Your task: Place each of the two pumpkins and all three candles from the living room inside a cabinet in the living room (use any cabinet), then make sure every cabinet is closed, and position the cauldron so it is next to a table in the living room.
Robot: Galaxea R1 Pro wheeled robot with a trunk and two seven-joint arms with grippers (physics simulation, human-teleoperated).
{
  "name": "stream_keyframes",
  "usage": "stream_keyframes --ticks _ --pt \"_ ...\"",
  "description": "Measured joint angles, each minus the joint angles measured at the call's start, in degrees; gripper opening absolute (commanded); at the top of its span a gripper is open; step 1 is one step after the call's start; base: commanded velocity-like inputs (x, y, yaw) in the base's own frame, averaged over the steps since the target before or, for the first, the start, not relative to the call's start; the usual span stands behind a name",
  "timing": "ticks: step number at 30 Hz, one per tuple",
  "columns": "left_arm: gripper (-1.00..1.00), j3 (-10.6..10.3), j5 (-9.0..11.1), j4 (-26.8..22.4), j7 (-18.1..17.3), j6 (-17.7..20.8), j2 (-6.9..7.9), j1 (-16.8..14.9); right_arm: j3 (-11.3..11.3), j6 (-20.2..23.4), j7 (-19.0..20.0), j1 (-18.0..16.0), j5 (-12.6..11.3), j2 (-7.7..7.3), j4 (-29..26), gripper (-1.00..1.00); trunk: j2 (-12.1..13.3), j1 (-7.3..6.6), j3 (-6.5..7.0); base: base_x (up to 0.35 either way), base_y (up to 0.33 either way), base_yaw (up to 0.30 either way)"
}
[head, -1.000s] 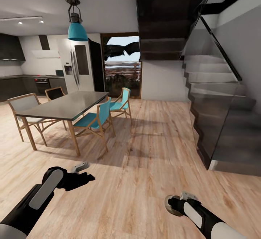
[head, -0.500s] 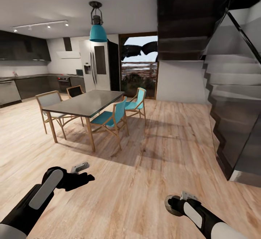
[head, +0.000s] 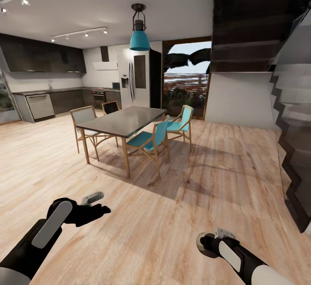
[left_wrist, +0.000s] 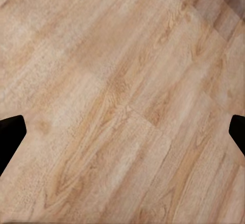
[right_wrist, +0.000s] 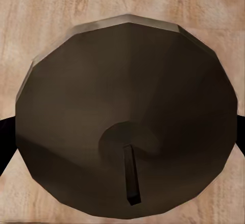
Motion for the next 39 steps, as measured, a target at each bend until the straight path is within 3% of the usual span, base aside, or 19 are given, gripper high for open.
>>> stream_keyframes --ticks 39 --pt "1.00 -0.01 0.00 0.09 0.00 0.00 -0.03 -0.01 0.00 -0.07 -0.01 -0.02 0.00 0.00 0.00 -1.00 0.00 0.00 0.00 0.000 0.000 0.287"
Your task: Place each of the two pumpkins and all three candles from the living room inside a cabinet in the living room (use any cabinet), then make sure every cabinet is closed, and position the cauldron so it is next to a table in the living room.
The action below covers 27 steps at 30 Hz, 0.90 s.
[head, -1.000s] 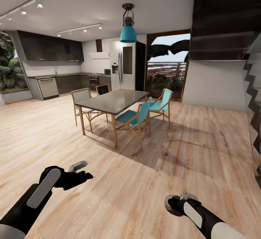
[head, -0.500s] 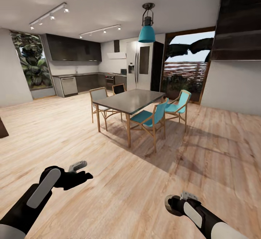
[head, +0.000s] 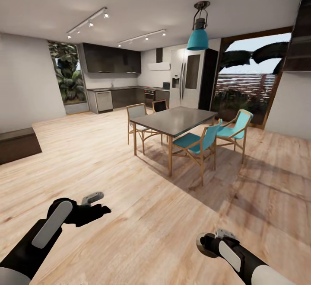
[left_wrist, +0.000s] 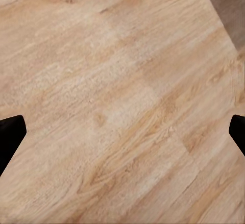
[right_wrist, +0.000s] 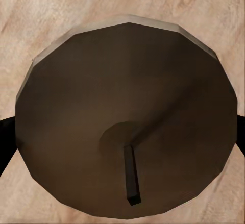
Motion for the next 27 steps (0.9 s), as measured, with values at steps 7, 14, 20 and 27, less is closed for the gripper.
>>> stream_keyframes --ticks 7,14,20,27 --pt "1.00 0.00 0.00 0.00 0.00 0.00 0.00 0.03 0.00 -0.02 0.01 0.01 0.00 0.00 0.00 -1.00 0.00 0.00 0.00 0.000 0.000 0.287" --pt "1.00 0.00 0.00 0.04 0.00 0.00 0.00 -0.02 0.00 -0.02 0.02 0.01 -0.01 0.00 -0.02 -1.00 0.00 0.00 0.00 0.000 0.000 0.287" --pt "1.00 0.00 0.01 0.17 0.00 0.00 0.00 0.01 0.00 -0.02 0.02 0.00 0.00 0.00 0.00 -1.00 0.00 0.00 0.00 0.000 0.000 0.287" --pt "1.00 0.00 0.01 0.18 0.00 0.00 0.00 0.01 0.00 -0.02 0.01 0.02 0.00 0.00 0.00 -1.00 0.00 0.00 0.00 0.000 0.000 0.287"
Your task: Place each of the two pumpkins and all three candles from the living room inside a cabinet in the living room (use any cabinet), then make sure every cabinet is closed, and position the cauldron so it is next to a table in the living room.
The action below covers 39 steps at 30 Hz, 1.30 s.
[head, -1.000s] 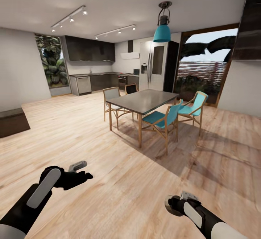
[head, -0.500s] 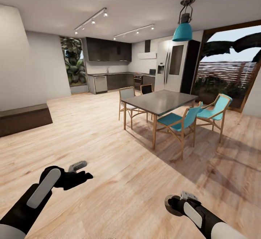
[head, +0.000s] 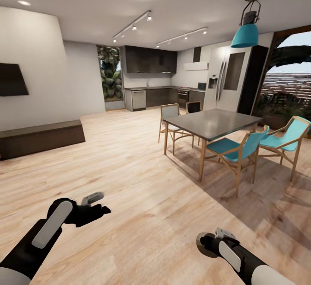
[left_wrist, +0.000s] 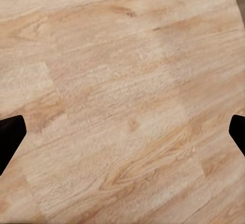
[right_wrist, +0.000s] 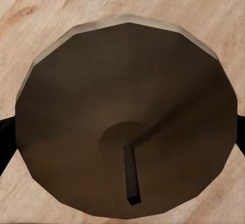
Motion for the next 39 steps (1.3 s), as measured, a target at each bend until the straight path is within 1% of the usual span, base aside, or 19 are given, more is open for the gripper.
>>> stream_keyframes --ticks 15,19,28,32,35,39 --pt "1.00 0.00 -0.01 0.18 0.00 0.00 0.00 -0.03 0.00 0.00 0.03 -0.01 -0.01 0.00 0.00 -1.00 0.00 0.00 0.00 0.000 0.000 0.287" --pt "1.00 0.00 -0.01 0.17 0.00 0.00 0.00 0.00 0.00 -0.06 0.02 0.01 0.00 0.00 0.00 -1.00 0.00 -0.01 0.00 0.087 0.000 0.287" --pt "1.00 0.03 -0.01 0.18 -0.25 0.00 0.04 -0.02 0.02 -0.02 0.05 -0.01 -0.03 -0.08 -0.01 -1.00 -0.01 -0.03 0.00 0.296 0.000 0.281" --pt "1.00 0.07 0.04 0.20 -0.49 0.00 0.07 -0.04 0.03 -0.14 0.04 0.02 -0.08 -0.17 -0.03 -1.00 -0.01 -0.03 0.00 0.329 0.000 0.084" --pt "1.00 0.07 0.01 0.20 -0.52 0.00 0.07 -0.05 0.10 -1.80 0.00 -0.01 0.05 -0.19 -0.05 -1.00 -0.01 -0.04 0.01 0.329 0.000 0.016" --pt "1.00 0.07 -0.01 0.20 -0.53 0.00 0.08 -0.04 0.12 -2.72 -0.31 0.00 -0.11 -0.19 -0.03 -1.00 -0.01 -0.03 0.00 0.330 0.000 0.003"
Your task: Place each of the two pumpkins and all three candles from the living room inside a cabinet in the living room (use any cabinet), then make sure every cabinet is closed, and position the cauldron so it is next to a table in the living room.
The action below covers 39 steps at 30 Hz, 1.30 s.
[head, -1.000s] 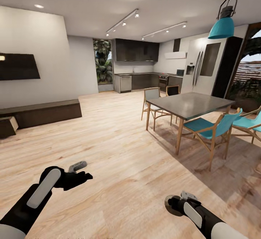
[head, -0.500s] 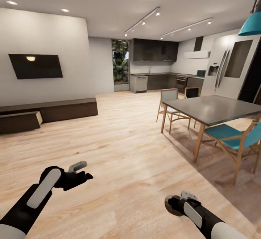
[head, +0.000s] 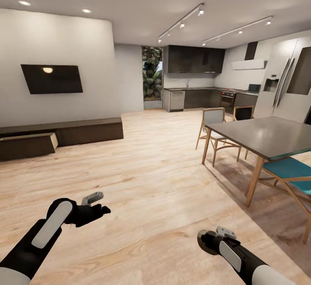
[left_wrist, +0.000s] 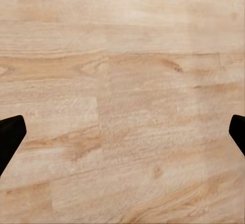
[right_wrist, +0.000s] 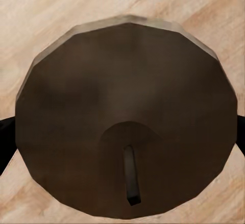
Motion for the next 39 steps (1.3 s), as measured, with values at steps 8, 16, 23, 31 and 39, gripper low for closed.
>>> stream_keyframes --ticks 8,16,23,31,39 --pt "1.00 -0.07 -0.01 0.00 0.00 0.00 -0.06 0.01 -0.13 -4.25 0.21 0.00 0.12 -0.04 0.25 -1.00 0.00 0.00 0.00 0.330 0.000 0.000" --pt "1.00 0.00 0.00 -0.01 0.00 0.01 -0.02 0.00 0.00 -6.35 0.22 0.03 -0.11 -0.34 0.82 -1.00 0.00 0.00 0.00 0.330 0.068 0.000" --pt "1.00 -0.07 0.02 0.00 -0.04 0.01 -0.03 0.01 -0.02 -6.64 0.12 0.25 1.19 0.10 0.87 -1.00 0.00 0.00 0.00 0.330 0.093 0.000" --pt "1.00 -0.08 0.06 0.01 -0.09 0.02 -0.02 0.03 -0.11 -6.72 0.27 0.28 1.19 0.09 0.91 -1.00 0.00 0.00 -0.24 0.330 0.091 0.153" --pt "1.00 -0.16 0.04 0.35 -0.09 0.00 -0.03 0.01 -0.12 -6.70 0.25 0.29 1.29 0.17 0.90 -1.00 0.00 0.00 -0.86 0.326 0.026 0.106"
